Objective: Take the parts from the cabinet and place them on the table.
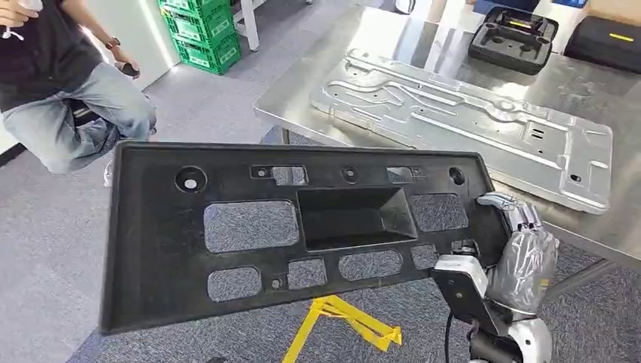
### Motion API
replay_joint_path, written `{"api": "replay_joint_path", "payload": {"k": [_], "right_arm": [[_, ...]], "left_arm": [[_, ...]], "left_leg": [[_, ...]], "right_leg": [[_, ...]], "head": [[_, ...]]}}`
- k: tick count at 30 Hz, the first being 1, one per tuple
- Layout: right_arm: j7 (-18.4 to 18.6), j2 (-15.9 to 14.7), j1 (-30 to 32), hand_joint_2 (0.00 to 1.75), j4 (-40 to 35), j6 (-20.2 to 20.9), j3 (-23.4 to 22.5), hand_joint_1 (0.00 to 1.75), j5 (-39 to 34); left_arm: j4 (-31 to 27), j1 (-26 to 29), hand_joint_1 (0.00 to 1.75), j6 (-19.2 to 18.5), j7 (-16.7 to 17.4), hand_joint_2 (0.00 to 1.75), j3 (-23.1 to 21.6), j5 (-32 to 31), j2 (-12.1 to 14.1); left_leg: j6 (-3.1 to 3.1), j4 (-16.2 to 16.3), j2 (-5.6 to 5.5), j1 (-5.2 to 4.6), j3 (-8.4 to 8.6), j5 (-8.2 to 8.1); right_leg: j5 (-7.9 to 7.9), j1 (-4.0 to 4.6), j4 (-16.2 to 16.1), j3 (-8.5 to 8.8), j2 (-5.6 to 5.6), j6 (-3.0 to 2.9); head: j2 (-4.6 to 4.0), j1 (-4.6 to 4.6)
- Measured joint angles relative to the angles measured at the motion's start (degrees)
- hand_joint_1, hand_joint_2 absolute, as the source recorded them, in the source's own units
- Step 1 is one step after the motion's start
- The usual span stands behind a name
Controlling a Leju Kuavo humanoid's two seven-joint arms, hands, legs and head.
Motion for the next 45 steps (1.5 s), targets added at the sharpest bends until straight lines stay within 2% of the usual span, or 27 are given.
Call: {"api": "replay_joint_path", "payload": {"k": [1,2,3,4,7,8,10,12,13,14,16,17,20,22,23,25,27,29,31,32,33,36,38,41,42,43,45], "right_arm": [[0.3,0.1,-0.4,1.75,0.5,0.5,0.0,1.75,1.1],[0.7,0.2,-0.8,1.75,0.9,1.3,-0.1,1.75,2.5],[1.2,0.3,-1.3,1.75,1.3,2.3,-0.2,1.75,4.1],[1.7,0.3,-1.8,1.75,1.9,3.4,-0.3,1.75,6.6],[2.1,0.2,-4.7,1.75,4.0,6.4,-1.1,1.75,12.2],[2.2,0.1,-6.3,1.75,4.9,7.4,-1.2,1.75,14.3],[2.2,-0.2,-8.6,1.75,7.4,9.6,-1.2,1.75,17.7],[2.3,-0.5,-10.0,1.75,9.6,10.7,-1.4,1.75,19.1],[2.4,-0.7,-10.7,1.75,10.7,11.0,-1.5,1.75,19.9],[2.6,-1.1,-11.6,1.75,11.8,11.7,-1.8,1.75,20.9],[2.8,-1.9,-13.7,1.75,13.3,12.6,-2.2,1.75,21.9],[2.8,-2.2,-14.7,1.75,14.3,12.7,-2.5,1.75,21.8],[2.8,-3.0,-16.5,1.75,16.5,12.9,-3.0,1.75,21.8],[2.9,-3.1,-16.9,1.75,17.4,13.4,-3.3,1.75,22.0],[3.0,-3.2,-17.4,1.75,18.0,13.9,-3.3,1.75,22.2],[3.5,-3.5,-18.4,1.75,19.8,14.6,-3.6,1.75,21.5],[3.7,-3.7,-19.0,1.75,21.8,14.7,-3.8,1.75,20.4],[4.1,-4.2,-19.5,1.75,23.4,14.7,-4.0,1.75,18.9],[4.6,-4.6,-20.1,1.75,24.8,14.8,-4.2,1.75,17.6],[4.8,-4.9,-20.5,1.75,25.4,14.8,-4.5,1.75,17.0],[5.0,-5.6,-21.1,1.75,26.3,14.9,-5.1,1.75,16.2],[5.8,-6.5,-22.3,1.75,29.2,15.6,-6.2,1.75,13.3],[6.3,-7.5,-22.4,1.75,29.6,15.8,-7.2,1.75,11.8],[8.1,-8.6,-22.5,1.75,30.0,17.3,-7.9,1.75,8.4],[8.7,-9.1,-22.3,1.75,30.2,17.8,-8.2,1.75,6.9],[9.3,-9.5,-22.2,1.75,30.4,18.2,-8.3,1.75,5.5],[10.1,-10.3,-22.3,1.75,30.5,18.6,-8.7,1.75,3.6]], "left_arm": [[0.0,-0.1,0.0,-0.1,0.1,0.0,-0.2,-0.2,0.0],[0.0,-0.3,0.0,-0.3,0.5,0.0,-0.5,-0.4,0.0],[0.0,-0.7,0.0,-0.6,0.7,0.0,-0.7,-0.8,0.0],[0.0,-0.8,0.0,-0.9,0.8,0.0,-1.1,-1.3,0.0],[-0.1,-1.5,0.0,-1.4,1.4,0.0,-1.9,-2.6,-0.1],[-0.1,-2.0,0.0,-1.7,1.8,0.0,-2.2,-2.9,-0.5],[-0.1,-2.9,0.0,-1.8,2.4,0.0,-2.7,-3.4,-0.9],[-0.1,-3.1,0.0,-1.8,2.6,0.0,-2.9,-3.7,-1.1],[-0.1,-3.3,0.0,-1.9,2.7,0.0,-3.0,-3.9,-1.1],[-0.1,-3.3,0.0,-1.9,2.7,0.0,-3.2,-4.1,-1.1],[-0.1,-3.5,0.0,-2.1,2.9,0.0,-3.7,-4.4,-1.1],[-0.2,-3.8,0.0,-2.2,3.1,0.0,-3.9,-4.6,-1.2],[-0.2,-4.0,0.0,-2.2,3.1,0.0,-4.2,-4.6,-1.6],[-0.3,-4.1,0.0,-2.3,3.0,0.0,-4.3,-4.9,-1.6],[-0.3,-4.3,0.0,-2.4,3.1,0.0,-4.4,-5.0,-1.6],[-0.3,-4.5,0.0,-2.6,3.4,0.0,-4.5,-5.1,-1.5],[-0.3,-4.3,0.0,-2.7,3.4,0.0,-4.6,-5.1,-1.1],[-0.3,-4.2,0.0,-2.7,3.3,0.0,-4.7,-5.2,-0.8],[-0.3,-4.4,0.0,-2.7,3.3,0.0,-4.9,-5.3,-0.6],[-0.3,-4.4,0.0,-2.7,3.3,0.0,-5.2,-5.3,-0.5],[-0.3,-4.5,0.0,-2.7,3.3,0.0,-5.5,-5.3,-0.4],[-0.3,-4.3,0.0,-2.6,3.1,0.0,-5.9,-5.3,-0.4],[-0.3,-4.2,0.0,-2.5,3.0,0.0,-5.9,-5.3,-0.9],[-0.3,-4.1,0.0,-2.2,3.0,0.0,-5.9,-5.3,-1.7],[-0.3,-4.0,0.0,-2.1,3.0,0.0,-5.9,-5.3,-1.9],[-0.3,-3.7,0.0,-2.1,3.0,0.0,-5.9,-5.3,-1.9],[-0.3,-3.5,0.0,-1.9,2.9,0.0,-5.9,-5.3,-1.9]], "left_leg": [[-0.22,-3.7,-0.03,0.29,0.76,2.89],[0.37,-4.3,-0.08,-0.05,-0.19,0.16],[1.49,-3.9,0.04,-0.13,-0.06,0.66],[2.06,-3.8,-0.08,-0.24,-0.08,1.34],[3.14,-4.0,-0.03,0.16,1.24,1.22],[3.41,-4.0,-0.02,0.18,1.39,1.25],[3.68,-4.0,-0.13,0.13,1.41,1.08],[3.84,-4.0,-0.32,0.06,1.7,0.7],[3.86,-4.0,-0.42,-0.01,2.01,0.46],[3.87,-4.0,-0.5,-0.23,2.48,0.17],[3.88,-4.2,-0.69,-0.32,3.2,-0.39],[3.55,-4.2,-0.7,-0.62,3.31,-0.61],[2.65,-4.8,-0.66,-0.13,3.36,-0.66],[2.14,-4.6,-0.36,-0.36,3.95,-1.2],[1.94,-2.2,-0.2,-0.42,2.85,-2.48],[1.51,7.0,-0.1,-0.17,-2.46,-6.07],[1.06,12.8,0.0,-0.05,-6.58,-7.04],[0.65,8.6,0.02,0.16,-5.53,-2.78],[0.26,-0.9,0.03,0.41,-1.38,2.71],[0.3,-2.8,-0.14,0.26,-0.26,2.11],[1.59,-3.2,-0.37,0.15,-0.3,1.72],[2.94,-3.1,-0.35,-0.03,-0.27,1.52],[3.67,-3.2,-0.47,0.31,0.34,1.34],[4.22,-3.2,-0.54,0.26,0.81,0.73],[4.25,-3.2,-0.58,0.22,1.06,0.45],[4.26,-3.2,-0.63,0.16,1.44,0.15],[4.2,-3.2,-0.71,-0.07,2.51,-0.59]], "right_leg": [[-0.58,-0.05,0.3,-0.02,-0.02,0.36],[-0.88,0.04,1.1,0.08,0.11,0.76],[-1.15,0.12,1.0,-0.34,0.12,1.15],[-1.63,0.09,1.0,-0.16,0.09,1.57],[-2.76,0.0,2.1,-0.56,-0.06,2.57],[-4.39,-0.12,5.4,-2.09,-0.09,2.9],[-7.7,-0.37,15.8,-7.97,-0.09,3.38],[-7.49,-0.42,20.4,-11.83,-0.1,3.35],[-5.49,-0.42,18.9,-11.88,-0.09,3.13],[-2.19,-0.37,14.5,-10.66,-0.08,2.62],[4.03,0.25,3.8,-6.75,-0.12,0.78],[3.22,0.62,2.4,-5.71,-0.25,-0.11],[3.03,0.97,1.0,-4.96,-0.09,-0.21],[3.48,0.21,-1.3,-3.06,-0.24,0.13],[3.37,0.09,-1.8,-2.44,-0.26,-0.08],[2.96,0.01,-1.8,-2.06,-0.44,-0.29],[2.44,-0.01,-1.6,-1.84,-0.41,-0.21],[1.71,-0.22,-1.0,-1.51,-0.22,0.22],[0.57,-0.57,0.1,-1.07,-0.15,0.89],[-0.21,-0.31,1.0,-1.34,-0.08,1.53],[-0.64,-0.32,1.8,-1.74,-0.03,1.94],[-0.77,-0.48,1.3,-1.49,-0.08,2.53],[-2.4,-0.55,4.0,-2.87,-0.16,3.19],[-6.98,-0.65,17.4,-10.27,-0.15,3.64],[-7.07,-0.65,20.3,-12.41,-0.15,3.61],[-5.68,-0.64,20.1,-13.12,-0.15,3.42],[0.42,-0.54,12.4,-10.76,-0.14,2.53]], "head": [[0.0,-0.04],[0.0,-0.02],[0.0,-0.02],[0.0,0.09],[0.0,0.11],[0.0,0.33],[0.0,0.28],[0.0,0.28],[0.0,0.28],[0.0,0.33],[0.0,0.31],[0.0,-0.05],[0.0,0.33],[0.0,0.15],[0.0,0.02],[0.0,-0.09],[0.0,-0.07],[0.0,-0.09],[0.0,-0.07],[0.0,-0.02],[0.0,-0.07],[0.0,-0.13],[0.0,0.22],[0.0,0.22],[0.0,0.22],[0.0,0.22],[0.0,0.2]]}}
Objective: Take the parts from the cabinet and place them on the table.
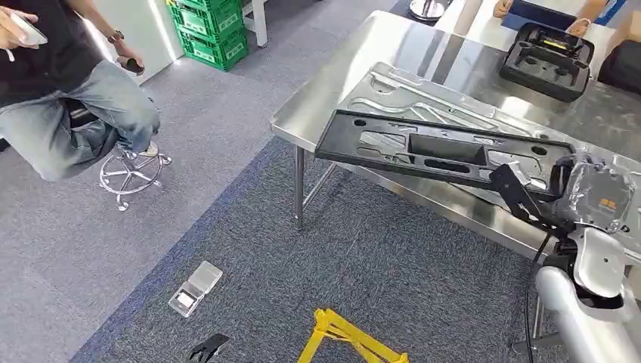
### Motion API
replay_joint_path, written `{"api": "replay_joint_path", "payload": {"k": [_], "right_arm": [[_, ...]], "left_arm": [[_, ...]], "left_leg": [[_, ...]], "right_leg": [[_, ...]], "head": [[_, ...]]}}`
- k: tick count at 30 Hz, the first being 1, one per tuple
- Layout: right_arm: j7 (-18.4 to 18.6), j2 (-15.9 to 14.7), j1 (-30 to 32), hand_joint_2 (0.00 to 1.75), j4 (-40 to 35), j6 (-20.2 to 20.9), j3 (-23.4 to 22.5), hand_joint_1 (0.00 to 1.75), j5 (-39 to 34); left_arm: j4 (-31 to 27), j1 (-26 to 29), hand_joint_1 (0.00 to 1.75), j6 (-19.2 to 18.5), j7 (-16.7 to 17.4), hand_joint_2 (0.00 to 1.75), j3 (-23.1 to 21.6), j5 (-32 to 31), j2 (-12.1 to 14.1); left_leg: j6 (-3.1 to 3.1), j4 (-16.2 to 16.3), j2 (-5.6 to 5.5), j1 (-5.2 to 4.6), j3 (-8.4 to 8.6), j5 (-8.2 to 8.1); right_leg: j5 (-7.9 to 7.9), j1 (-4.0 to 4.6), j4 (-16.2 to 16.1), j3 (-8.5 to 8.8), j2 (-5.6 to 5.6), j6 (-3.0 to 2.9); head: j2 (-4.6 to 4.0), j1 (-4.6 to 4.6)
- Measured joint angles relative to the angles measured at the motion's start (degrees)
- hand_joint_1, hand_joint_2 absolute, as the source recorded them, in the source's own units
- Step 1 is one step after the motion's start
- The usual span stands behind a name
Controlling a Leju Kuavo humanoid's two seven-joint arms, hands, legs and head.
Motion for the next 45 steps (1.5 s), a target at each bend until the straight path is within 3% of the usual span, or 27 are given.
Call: {"api": "replay_joint_path", "payload": {"k": [1,2,3,6,8,9,11,12,13,14,17,18,21,22,24,27,28,29,32,34,36,38,39,42,43,44,45], "right_arm": [[0.2,-0.4,-0.2,1.75,0.0,0.1,-0.3,1.75,-0.9],[0.4,-0.7,-0.4,1.75,0.1,0.1,-0.5,1.75,-1.7],[0.8,-0.8,-0.7,1.75,0.1,0.1,-0.6,1.75,-2.5],[1.2,-1.5,-0.9,1.75,0.2,-0.4,-0.9,1.75,-5.6],[1.6,-1.8,-0.9,1.75,0.2,-0.8,-1.0,1.75,-7.1],[1.6,-1.8,-1.1,1.75,0.4,-1.0,-1.0,1.75,-7.7],[1.9,-1.8,-1.1,1.75,0.6,-1.0,-0.9,1.75,-8.8],[2.2,-1.8,-0.7,1.75,0.7,-1.0,-0.9,1.75,-9.2],[2.5,-1.8,-0.3,1.75,0.7,-1.0,-0.9,1.75,-9.6],[2.7,-1.8,0.0,1.75,0.7,-1.0,-0.9,1.75,-9.8],[2.8,-1.8,0.3,1.75,0.6,-0.9,-0.9,1.75,-10.2],[2.9,-1.8,0.3,1.75,0.6,-0.9,-0.8,1.75,-10.4],[3.1,-1.8,0.5,1.75,0.6,-0.9,-0.8,1.75,-10.6],[3.1,-1.8,0.4,1.75,0.6,-0.9,-0.8,1.75,-10.6],[3.1,-2.1,0.3,1.75,0.6,-0.9,-0.8,1.75,-10.5],[3.2,-2.2,0.7,1.75,0.7,-0.9,-0.8,1.75,-10.6],[3.2,-2.2,1.0,1.75,0.7,-0.9,-0.8,1.75,-10.6],[3.2,-2.2,1.1,1.75,0.8,-0.9,-0.8,1.75,-10.6],[3.1,-2.3,0.9,1.75,0.9,-1.0,-0.8,1.75,-10.5],[3.1,-2.3,0.5,1.75,1.0,-1.1,-0.7,1.75,-10.5],[3.0,-2.3,0.4,1.75,1.0,-1.1,-0.7,1.75,-10.5],[3.0,-2.3,0.4,1.75,0.9,-1.1,-0.7,1.75,-10.5],[2.9,-2.2,0.3,1.75,0.9,-1.1,-0.7,1.75,-10.4],[2.8,-2.0,0.3,1.75,1.2,-1.1,-0.5,1.75,-10.5],[2.7,-1.9,0.4,1.75,1.4,-1.1,-0.5,1.75,-10.5],[2.7,-1.8,0.3,1.75,1.5,-1.1,-0.4,1.75,-10.6],[2.6,-1.7,0.3,1.75,1.7,-1.2,-0.4,1.75,-10.6]], "left_arm": [[0.0,0.0,0.0,0.0,0.0,0.0,0.0,0.0,0.0],[0.0,0.0,0.0,0.0,0.0,0.0,0.0,0.0,0.0],[0.0,-0.1,0.0,0.0,0.0,0.0,0.0,0.0,0.0],[0.0,0.1,0.0,0.0,-0.3,0.0,0.1,0.1,-0.2],[0.0,0.1,0.0,0.1,-0.4,0.0,0.2,0.1,-0.2],[0.0,0.0,0.0,0.1,-0.4,0.0,0.3,0.2,-0.2],[0.0,0.1,0.0,0.1,-0.3,0.0,0.4,0.2,0.2],[0.0,0.4,0.0,0.2,-0.2,0.0,0.5,0.2,0.4],[0.0,0.7,0.0,0.2,-0.2,0.0,0.5,0.3,0.6],[0.0,1.0,0.0,0.3,-0.3,0.0,0.5,0.3,0.7],[0.0,1.6,0.0,0.4,-0.4,0.0,0.5,0.3,0.7],[0.1,1.5,0.0,0.4,-0.4,0.0,0.5,0.3,0.7],[0.1,1.6,0.0,0.4,-0.5,0.0,0.6,0.3,0.7],[0.1,1.6,0.0,0.4,-0.5,0.0,0.5,0.3,0.7],[0.1,1.6,0.0,0.4,-0.6,0.0,0.5,0.3,0.6],[0.1,1.5,0.0,0.4,-0.5,0.0,0.6,0.4,0.0],[0.1,1.6,0.0,0.4,-0.5,0.0,0.7,0.4,0.0],[0.1,1.7,0.0,0.4,-0.5,0.0,0.7,0.4,0.0],[0.1,1.7,0.0,0.4,-0.5,0.0,0.8,0.5,0.0],[0.1,1.5,0.0,0.4,-0.5,0.0,0.8,0.5,0.0],[0.1,1.6,0.0,0.4,-0.5,0.0,0.8,0.5,0.0],[0.1,1.6,0.0,0.4,-0.7,0.0,0.8,0.5,0.0],[0.1,1.5,0.0,0.4,-0.7,0.0,0.9,0.6,0.0],[0.1,1.6,0.0,0.4,-0.5,0.0,0.9,0.6,0.6],[0.1,1.7,0.0,0.3,-0.5,0.0,0.9,0.6,1.0],[0.1,1.8,0.0,0.3,-0.6,0.0,0.8,0.6,1.2],[0.1,1.9,0.0,0.3,-0.6,0.0,0.8,0.6,1.3]], "left_leg": [[-0.08,0.0,-0.04,-0.15,0.63,-0.37],[-0.18,-0.2,-0.05,0.05,0.88,-0.66],[-0.59,-0.3,-0.08,-0.28,0.83,-0.81],[-1.55,-1.2,0.15,-0.02,1.19,-0.99],[-2.13,-0.5,0.52,-0.23,1.62,-1.75],[-2.31,2.5,0.62,-0.23,0.1,-3.02],[-2.61,12.5,0.66,-0.17,-5.96,-6.4],[-2.73,16.0,0.66,-0.18,-8.47,-6.93],[-2.84,16.6,0.66,-0.18,-9.56,-5.94],[-2.88,14.8,0.69,-0.18,-9.24,-3.68],[-2.42,0.4,0.68,-0.18,-3.99,5.54],[-2.17,-1.0,0.61,-0.21,-3.05,4.3],[-1.08,-0.9,0.56,-0.51,-3.2,3.7],[-0.8,-1.3,0.58,0.03,-2.75,3.79],[-0.28,-1.4,0.48,0.16,-2.16,3.51],[0.05,-1.4,0.37,0.14,-1.65,2.86],[0.03,-1.4,0.31,0.14,-1.32,2.56],[-0.06,-1.4,0.26,0.14,-0.82,2.17],[-0.52,-1.5,0.05,0.13,0.71,1.09],[-1.17,-1.5,-0.01,-0.12,0.65,0.72],[-1.78,-1.8,0.09,0.03,0.75,0.52],[-2.46,-1.7,0.39,0.02,1.23,-0.19],[-2.71,0.3,0.62,-0.14,0.5,-0.99],[-3.02,14.1,0.66,-0.12,-7.57,-5.94],[-3.07,16.5,0.66,-0.12,-9.42,-5.93],[-3.12,16.2,0.67,-0.11,-9.87,-4.49],[-3.07,13.0,0.69,-0.1,-8.95,-1.64]], "right_leg": [[3.1,0.2,-5.3,2.04,0.0,-0.65],[4.19,0.59,-9.0,3.52,-0.09,-1.43],[3.39,0.79,-9.5,4.85,-0.26,-1.69],[2.6,1.05,-10.8,5.29,-0.1,-1.92],[2.77,0.44,-13.0,7.4,-0.26,-1.83],[2.58,0.32,-13.4,7.97,-0.36,-2.12],[1.98,0.33,-13.4,8.53,-0.34,-2.33],[1.63,0.35,-13.4,8.89,-0.32,-2.33],[1.27,0.36,-13.3,9.36,-0.27,-2.28],[0.88,0.35,-13.3,9.93,-0.24,-2.24],[-0.79,0.28,-12.6,11.28,-0.03,-1.69],[-1.38,0.83,-11.9,11.1,0.17,-1.19],[-1.69,0.52,-12.5,11.36,0.13,-0.45],[-2.06,0.6,-12.3,11.51,0.17,-0.11],[-4.16,0.47,-8.3,9.43,0.05,0.55],[-8.8,-0.08,6.1,1.19,0.03,1.26],[-8.24,-0.18,7.9,-0.57,0.03,1.29],[-5.91,-0.27,6.3,-0.6,0.03,1.24],[3.74,-0.13,-8.4,4.54,-0.09,0.22],[2.85,0.4,-11.8,6.67,-0.31,-0.59],[2.25,0.48,-11.6,6.56,-0.28,-0.78],[2.41,-0.2,-13.1,7.86,-0.38,-1.16],[2.27,-0.11,-13.5,8.46,-0.37,-1.37],[1.48,0.03,-13.5,9.31,-0.43,-2.01],[1.16,0.05,-13.5,9.64,-0.41,-2.03],[0.82,0.05,-13.5,10.08,-0.35,-2.04],[0.38,0.03,-13.4,10.66,-0.23,-1.95]], "head": [[0.0,0.02],[0.0,0.04],[0.0,-0.06],[0.0,0.11],[0.0,-0.04],[0.0,-0.11],[0.0,-0.15],[0.0,-0.11],[0.0,-0.15],[0.0,-0.13],[0.0,-0.15],[0.0,-0.09],[0.0,-0.09],[0.0,-0.09],[0.0,0.11],[0.0,0.07],[0.0,0.09],[0.0,0.07],[0.0,0.11],[0.0,0.26],[0.0,0.18],[0.0,0.02],[0.0,0.04],[0.0,-0.13],[0.0,-0.11],[0.0,-0.11],[0.0,-0.17]]}}
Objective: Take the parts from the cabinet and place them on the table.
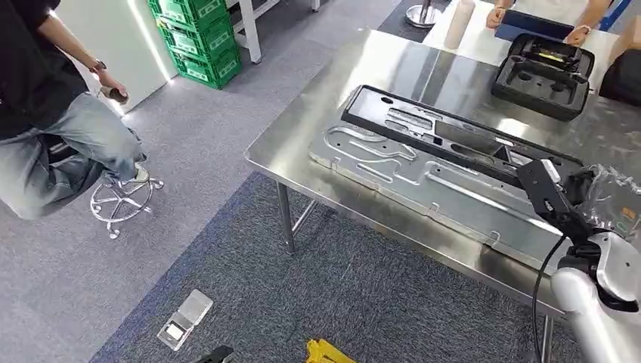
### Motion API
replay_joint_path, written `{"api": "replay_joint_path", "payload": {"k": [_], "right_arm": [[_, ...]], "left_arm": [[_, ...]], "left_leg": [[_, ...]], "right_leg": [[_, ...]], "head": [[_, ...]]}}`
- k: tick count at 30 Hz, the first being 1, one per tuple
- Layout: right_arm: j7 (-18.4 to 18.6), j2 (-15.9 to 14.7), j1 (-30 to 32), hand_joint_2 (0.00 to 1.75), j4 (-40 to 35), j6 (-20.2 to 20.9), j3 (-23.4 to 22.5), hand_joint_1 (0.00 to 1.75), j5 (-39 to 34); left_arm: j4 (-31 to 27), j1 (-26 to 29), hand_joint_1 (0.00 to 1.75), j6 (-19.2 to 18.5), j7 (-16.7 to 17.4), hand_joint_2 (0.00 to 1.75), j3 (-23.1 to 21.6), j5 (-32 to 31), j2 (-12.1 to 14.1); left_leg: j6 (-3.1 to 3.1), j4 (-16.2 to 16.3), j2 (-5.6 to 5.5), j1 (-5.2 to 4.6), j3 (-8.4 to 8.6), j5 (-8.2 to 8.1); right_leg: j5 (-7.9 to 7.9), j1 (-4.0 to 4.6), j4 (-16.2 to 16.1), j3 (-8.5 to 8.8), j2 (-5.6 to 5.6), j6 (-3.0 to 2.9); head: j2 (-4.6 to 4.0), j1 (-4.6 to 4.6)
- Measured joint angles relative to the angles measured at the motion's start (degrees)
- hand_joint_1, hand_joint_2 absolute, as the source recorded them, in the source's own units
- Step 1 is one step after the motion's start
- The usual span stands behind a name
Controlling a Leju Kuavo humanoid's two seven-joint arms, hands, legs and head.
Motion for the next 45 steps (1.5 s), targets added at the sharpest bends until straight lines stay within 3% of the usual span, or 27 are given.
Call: {"api": "replay_joint_path", "payload": {"k": [2,3,4,8,10,12,13,14,16,18,19,20,21,24,28,29,30,33,35,36,37,38,40,42,43,44,45], "right_arm": [[0.0,0.0,-0.1,1.75,0.2,0.0,0.0,1.75,0.0],[0.0,0.1,-0.2,1.75,0.3,0.0,0.0,1.75,0.0],[0.0,0.0,-0.4,1.75,0.4,-0.1,0.0,1.75,0.0],[0.0,-0.1,-0.6,1.75,0.5,-0.5,-0.1,1.75,-0.2],[0.0,-0.3,-0.9,1.75,0.7,-0.8,-0.1,1.75,-0.2],[0.0,-0.3,-0.6,1.75,1.0,-0.9,-0.1,1.75,-0.5],[0.0,-0.3,-0.3,1.75,1.2,-0.9,-0.1,1.75,-0.6],[0.0,-0.3,0.0,1.75,1.4,-0.9,-0.1,1.75,-0.6],[0.0,-0.4,0.1,1.75,1.7,-0.9,-0.1,1.75,-0.6],[0.0,-0.6,0.0,1.75,1.9,-1.0,-0.1,1.75,-0.5],[-0.1,-0.5,-0.1,1.75,2.0,-1.2,-0.1,1.75,-0.3],[-0.1,-0.5,-0.2,1.75,2.0,-1.3,0.0,1.75,0.0],[-0.1,-0.5,-0.1,1.75,2.1,-1.5,-0.1,1.75,0.0],[-0.2,-0.4,-0.2,1.75,2.6,-1.9,-0.1,1.75,0.6],[-0.2,-0.2,0.2,1.75,3.5,-2.0,0.0,1.75,0.9],[-0.2,0.0,0.4,1.75,3.7,-2.0,0.1,1.75,1.0],[-0.3,0.0,0.5,1.75,4.0,-2.0,0.1,1.75,1.0],[-0.4,0.1,0.6,1.75,4.4,-2.0,0.1,1.75,1.2],[-0.5,0.2,0.5,1.75,4.7,-2.0,0.2,1.75,1.4],[-0.5,0.1,0.7,1.75,4.8,-2.0,0.2,1.75,1.4],[-0.5,0.2,0.8,1.75,4.8,-2.0,0.3,1.75,1.5],[-0.5,0.2,0.8,0.0,4.8,-2.0,0.3,0.0,1.5],[-0.5,-0.2,0.5,0.0,4.9,-2.0,0.2,0.0,1.7],[-0.2,-0.1,0.4,0.0,5.0,-1.8,0.2,0.0,1.8],[-0.1,-0.1,0.8,0.0,5.1,-1.7,0.3,0.0,1.8],[0.0,0.0,1.1,0.0,5.2,-1.7,0.3,0.0,1.8],[0.0,0.0,1.4,0.0,5.3,-1.6,0.3,0.0,1.8]], "left_arm": [[0.0,-0.1,0.0,0.0,0.0,0.0,0.0,0.0,0.2],[0.0,-0.1,0.0,0.0,0.0,0.0,0.0,0.0,0.2],[0.0,-0.3,0.0,0.1,0.1,0.0,0.0,0.0,0.2],[0.0,-0.2,0.0,0.1,0.1,0.0,0.0,0.0,0.2],[0.0,-0.3,0.0,0.2,0.1,0.0,0.0,0.0,-0.4],[0.0,-0.2,0.0,0.4,0.1,0.0,0.0,0.0,-0.9],[0.0,-0.1,0.0,0.5,0.2,0.0,0.0,0.0,-1.1],[0.0,0.0,0.0,0.5,0.1,0.0,0.1,0.0,-1.2],[0.0,0.1,0.0,0.5,0.1,0.0,0.1,0.0,-1.3],[0.0,0.1,0.0,0.6,0.2,0.0,0.0,0.0,-1.3],[0.0,0.0,0.0,0.6,0.2,0.0,0.0,0.0,-1.3],[0.0,-0.1,0.0,0.6,0.2,0.0,0.0,0.0,-1.3],[0.0,0.0,0.0,0.6,0.1,0.0,0.0,0.0,-1.3],[0.0,0.0,0.0,0.6,0.0,0.0,0.1,0.0,-1.3],[0.0,0.1,0.0,0.6,0.1,0.0,0.1,0.1,-0.6],[0.0,0.4,0.0,0.6,0.1,0.0,0.1,0.2,-0.3],[0.0,0.6,0.0,0.6,0.1,0.0,0.1,0.2,-0.2],[0.0,0.7,0.0,0.5,0.0,0.0,0.1,0.4,-0.1],[0.1,0.6,0.0,0.6,0.0,0.0,0.1,0.4,-0.1],[0.1,0.8,0.0,0.8,-0.2,0.0,0.1,0.4,-0.1],[0.1,0.9,0.0,1.0,-0.3,0.0,0.1,0.4,-0.1],[0.1,0.9,0.0,1.0,-0.4,0.0,0.1,0.4,-0.1],[0.1,0.7,0.0,1.2,-0.2,0.0,0.1,0.3,-0.4],[0.1,0.6,0.0,1.6,0.2,0.0,0.1,0.3,-1.0],[0.1,0.6,0.0,1.6,0.2,0.0,0.1,0.3,-1.1],[0.1,0.7,0.0,1.5,0.3,0.0,0.1,0.3,-1.2],[0.1,0.8,0.0,1.4,0.3,0.0,0.1,0.3,-1.3]], "left_leg": [[0.37,-10.0,-0.01,0.0,3.96,6.05],[0.7,-13.2,-0.1,-0.06,5.16,6.95],[1.14,-14.6,-0.09,-0.09,5.99,5.73],[2.58,-14.4,-0.11,0.32,6.76,5.14],[3.08,-14.5,-0.29,0.32,7.34,4.8],[3.24,-14.5,-0.39,0.3,7.54,4.34],[3.22,-14.5,-0.46,0.28,7.77,4.03],[3.16,-14.5,-0.54,0.28,8.17,3.69],[3.03,-14.5,-0.6,0.1,9.26,2.93],[2.82,-14.7,-0.64,0.05,10.39,2.15],[2.41,-14.8,-0.71,-0.17,10.57,1.94],[2.02,-15.0,-0.65,-0.07,10.34,1.72],[1.68,-15.0,-0.61,-0.1,10.89,1.99],[1.1,-13.5,-0.28,-0.13,11.21,0.89],[0.46,2.2,-0.06,-0.15,1.56,-4.72],[0.42,3.2,-0.04,-0.14,0.08,-4.15],[0.33,1.4,-0.02,-0.12,0.02,-1.77],[0.33,-12.3,-0.04,-0.09,4.05,8.59],[1.13,-14.6,-0.11,-0.34,4.39,6.03],[1.47,-14.3,-0.17,-0.39,4.25,7.03],[1.79,-13.9,-0.15,-0.47,4.29,6.68],[2.05,-14.1,-0.12,-0.05,4.45,6.61],[2.58,-14.2,-0.23,0.18,4.91,6.28],[2.89,-14.2,-0.28,0.19,5.03,6.02],[2.9,-14.2,-0.33,0.19,5.1,5.86],[2.88,-14.1,-0.39,0.18,5.24,5.73],[2.82,-14.1,-0.39,0.18,5.47,5.55]], "right_leg": [[-1.05,-0.03,0.3,1.07,0.1,0.42],[-1.61,0.12,0.6,1.14,0.12,0.75],[-2.23,0.47,1.3,1.04,0.43,1.17],[-2.76,0.35,1.6,1.52,0.35,2.15],[-5.18,0.17,7.6,-1.64,0.28,2.81],[-8.25,-0.12,17.3,-7.72,0.27,3.31],[-8.72,-0.15,19.9,-9.9,0.27,3.38],[-7.78,-0.16,20.0,-10.93,0.27,3.3],[-2.42,-0.11,13.4,-9.38,0.27,2.63],[4.26,0.47,3.1,-5.92,-0.16,1.01],[1.99,0.81,2.5,-5.42,-0.21,0.71],[1.26,0.97,1.1,-4.43,0.05,0.41],[2.26,1.0,1.0,-4.11,0.04,0.33],[1.99,0.52,-0.5,-1.71,0.0,-0.23],[0.61,0.59,-0.4,-0.37,-0.03,-0.77],[0.21,0.59,-0.3,0.04,0.03,-0.77],[-0.32,0.56,-0.1,0.58,0.1,-0.72],[-1.86,0.49,0.4,1.89,0.27,-0.2],[-2.4,0.64,1.2,1.18,0.49,0.48],[-2.7,0.63,1.2,1.09,0.49,0.79],[-2.92,0.57,1.2,1.19,0.56,1.07],[-3.3,0.64,1.4,1.31,0.61,1.36],[-5.45,0.52,4.8,-0.28,0.46,2.1],[-9.53,0.13,15.1,-5.7,0.42,2.73],[-10.66,-0.05,19.5,-8.39,0.41,2.91],[-10.58,-0.17,21.5,-10.03,0.39,2.96],[-8.99,-0.19,20.7,-10.2,0.38,2.91]], "head": [[0.0,0.02],[0.0,0.04],[0.0,0.06],[0.0,0.07],[0.0,0.31],[0.0,0.26],[0.0,0.26],[0.0,0.28],[0.0,0.26],[0.0,0.31],[0.0,0.3],[0.0,0.5],[0.0,0.33],[0.0,0.39],[0.0,0.24],[0.0,0.24],[0.0,0.2],[0.0,0.24],[0.0,0.31],[0.0,0.46],[0.0,0.15],[0.0,0.33],[0.0,0.59],[0.0,0.65],[0.0,0.61],[0.0,0.63],[0.0,0.63]]}}
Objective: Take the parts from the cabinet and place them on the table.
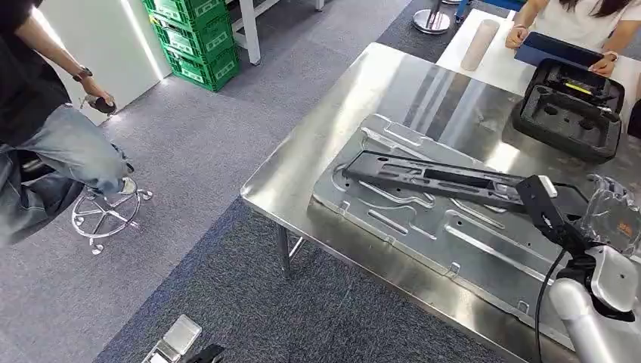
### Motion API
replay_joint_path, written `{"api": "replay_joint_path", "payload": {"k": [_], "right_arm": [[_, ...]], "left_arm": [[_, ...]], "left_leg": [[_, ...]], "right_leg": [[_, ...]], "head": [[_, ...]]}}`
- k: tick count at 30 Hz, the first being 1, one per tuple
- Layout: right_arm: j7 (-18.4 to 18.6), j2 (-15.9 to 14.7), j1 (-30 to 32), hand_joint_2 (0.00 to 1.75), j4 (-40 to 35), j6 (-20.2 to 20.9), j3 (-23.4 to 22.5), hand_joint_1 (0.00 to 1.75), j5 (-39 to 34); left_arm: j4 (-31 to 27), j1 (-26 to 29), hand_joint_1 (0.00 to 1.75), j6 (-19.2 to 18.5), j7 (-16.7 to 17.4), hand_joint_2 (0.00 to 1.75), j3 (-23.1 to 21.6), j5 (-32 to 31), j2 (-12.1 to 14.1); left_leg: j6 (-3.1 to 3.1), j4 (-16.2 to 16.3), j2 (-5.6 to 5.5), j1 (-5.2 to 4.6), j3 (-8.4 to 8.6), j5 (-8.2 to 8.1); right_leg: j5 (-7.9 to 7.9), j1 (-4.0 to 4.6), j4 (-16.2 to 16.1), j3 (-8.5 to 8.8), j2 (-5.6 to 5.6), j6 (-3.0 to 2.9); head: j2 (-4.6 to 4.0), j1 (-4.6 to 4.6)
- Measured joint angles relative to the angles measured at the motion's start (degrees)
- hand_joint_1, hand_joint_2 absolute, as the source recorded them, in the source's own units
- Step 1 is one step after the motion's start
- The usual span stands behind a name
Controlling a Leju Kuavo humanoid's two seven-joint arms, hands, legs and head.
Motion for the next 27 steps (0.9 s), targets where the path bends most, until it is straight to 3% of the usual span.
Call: {"api": "replay_joint_path", "payload": {"k": [1,3,5,7,8,9,10,12,14,15,16,17,18,19,20,23,24,25,27], "right_arm": [[0.0,0.0,0.0,0.0,0.0,0.0,0.0,0.0,0.0],[0.0,0.0,-0.3,0.0,0.0,0.0,-0.1,0.0,0.0],[0.0,0.0,-0.7,0.0,0.0,0.0,-0.1,0.0,0.1],[0.0,0.0,-0.8,0.0,0.0,0.0,-0.1,0.0,0.2],[0.0,0.0,-0.8,0.0,0.0,0.0,-0.1,0.0,0.2],[-0.1,0.0,-0.8,0.0,-0.1,0.0,-0.1,0.0,0.3],[-0.2,0.0,-0.8,0.0,-0.1,0.0,-0.1,0.0,0.3],[-0.3,0.1,-0.9,0.0,-0.1,0.0,-0.1,0.0,0.3],[-0.3,0.2,-0.8,0.0,0.0,0.0,0.1,0.0,0.3],[-0.3,0.3,-0.7,0.0,0.0,0.0,0.2,0.0,0.3],[-0.3,0.3,-0.7,0.0,0.0,0.0,0.2,0.0,0.3],[-0.3,0.4,-0.7,1.75,0.0,0.0,0.2,0.0,0.3],[-0.4,0.4,-0.7,1.75,0.0,0.3,0.2,0.0,0.3],[-0.6,0.4,-0.8,1.75,0.0,1.1,0.2,0.0,0.3],[-0.9,0.2,-0.9,1.75,0.0,2.4,0.2,0.0,0.1],[-1.1,0.1,-0.9,1.75,-0.3,5.0,0.6,0.0,-1.2],[-1.1,0.0,-0.9,1.75,-0.4,5.5,0.6,0.0,-1.7],[-1.1,-0.1,-1.0,1.75,-0.5,6.0,0.6,0.0,-2.1],[-1.1,-0.3,-1.5,1.75,-0.7,6.3,0.6,0.0,-2.5]], "left_arm": [[0.0,0.1,0.0,-0.3,-0.1,0.0,0.0,0.0,0.0],[0.0,0.0,0.0,-0.4,-0.2,0.0,0.0,0.0,0.0],[0.0,-0.3,0.0,-0.4,-0.2,0.0,0.0,0.0,0.0],[0.0,-0.2,0.0,-0.4,-0.2,0.0,0.0,0.0,0.0],[0.0,-0.2,0.0,-0.4,-0.2,0.0,0.1,0.0,0.0],[0.0,-0.2,0.0,-0.4,-0.4,0.0,0.1,0.0,0.0],[0.0,-0.2,0.0,-0.3,-0.4,0.0,0.2,0.0,0.0],[0.0,-0.3,0.0,-0.3,-0.3,0.0,0.4,0.0,0.4],[0.0,-0.1,0.0,-0.2,-0.2,0.0,0.4,-0.1,0.9],[0.0,-0.1,0.0,0.0,-0.2,0.0,0.4,-0.1,1.1],[0.0,0.0,0.0,0.1,-0.2,0.0,0.4,-0.2,1.3],[0.0,-0.1,0.0,0.2,-0.3,0.0,0.5,-0.3,1.4],[0.0,-0.2,0.0,0.2,-0.4,0.0,0.5,-0.3,1.4],[0.0,-0.3,0.0,0.1,-0.4,0.0,0.5,-0.3,1.4],[0.0,-0.4,0.0,0.1,-0.4,0.0,0.6,-0.3,1.4],[0.0,-0.4,0.0,-0.1,-0.5,0.0,0.7,-0.3,1.4],[0.0,-0.4,0.0,-0.2,-0.6,0.0,0.7,-0.3,1.4],[0.0,-0.4,0.0,-0.3,-0.6,0.0,0.7,-0.3,1.4],[0.0,-0.4,0.0,-0.3,-0.6,0.0,0.8,-0.3,0.9]], "left_leg": [[-0.1,0.0,0.0,-0.01,0.31,-0.17],[-0.44,0.0,0.0,-0.03,1.16,-0.5],[-0.97,-0.1,-0.02,-0.25,1.1,-0.64],[-1.65,-0.3,0.09,-0.11,1.06,-0.45],[-2.07,-0.6,0.12,-0.11,1.31,-0.34],[-2.35,-0.2,0.21,-0.11,1.39,-0.86],[-2.48,1.6,0.35,-0.21,0.8,-2.21],[-2.64,10.2,0.38,-0.2,-3.09,-6.75],[-2.73,18.0,0.38,-0.23,-6.79,-9.57],[-2.72,17.8,0.38,-0.23,-6.55,-8.87],[-2.62,15.1,0.38,-0.23,-5.06,-7.11],[-2.45,10.2,0.38,-0.23,-2.35,-4.6],[-2.16,4.5,0.38,-0.26,0.84,-2.2],[-1.74,0.4,0.27,-0.36,3.02,-1.79],[-1.59,-0.2,0.28,-0.38,3.21,-1.81],[-0.89,-0.1,0.28,-0.78,2.81,-1.32],[-0.3,-0.6,0.43,-0.17,2.66,-0.71],[-0.03,-0.7,0.42,-0.12,2.32,-0.32],[0.35,-0.7,0.43,-0.09,1.37,0.35]], "right_leg": [[2.87,0.0,-3.7,1.2,-0.04,-0.15],[9.26,0.11,-15.0,5.89,-0.16,-0.87],[8.84,0.63,-19.0,7.84,-0.34,-1.57],[8.74,0.75,-18.7,8.04,-0.3,-1.74],[8.98,0.74,-19.1,8.2,-0.23,-2.1],[9.48,0.18,-20.0,8.91,-0.39,-2.56],[9.54,0.24,-20.3,9.24,-0.4,-2.76],[9.55,0.28,-20.3,9.33,-0.48,-3.02],[9.76,0.42,-20.2,9.23,-0.57,-3.17],[9.76,0.43,-20.1,9.22,-0.5,-3.17],[9.75,0.44,-20.0,9.21,-0.4,-3.16],[9.73,0.45,-19.8,9.2,-0.35,-3.13],[9.61,0.47,-19.5,9.21,-0.31,-2.96],[9.45,0.49,-19.2,9.07,-0.29,-2.74],[9.26,0.87,-18.5,8.68,-0.08,-2.32],[9.84,0.49,-19.0,8.52,-0.11,-1.41],[9.52,0.52,-18.6,8.18,-0.11,-1.12],[7.73,0.51,-17.3,7.61,-0.17,-0.7],[1.9,0.04,-9.1,4.53,-0.18,-0.09]], "head": [[0.0,0.04],[0.0,0.04],[0.0,0.04],[0.0,-0.04],[0.0,-0.06],[0.0,-0.15],[0.0,-0.13],[0.0,-0.17],[0.0,-0.15],[0.0,-0.2],[0.0,-0.2],[0.0,-0.18],[0.0,-0.2],[0.0,-0.2],[0.0,-0.05],[0.0,-0.09],[0.0,-0.2],[0.0,0.07],[0.0,0.24]]}}
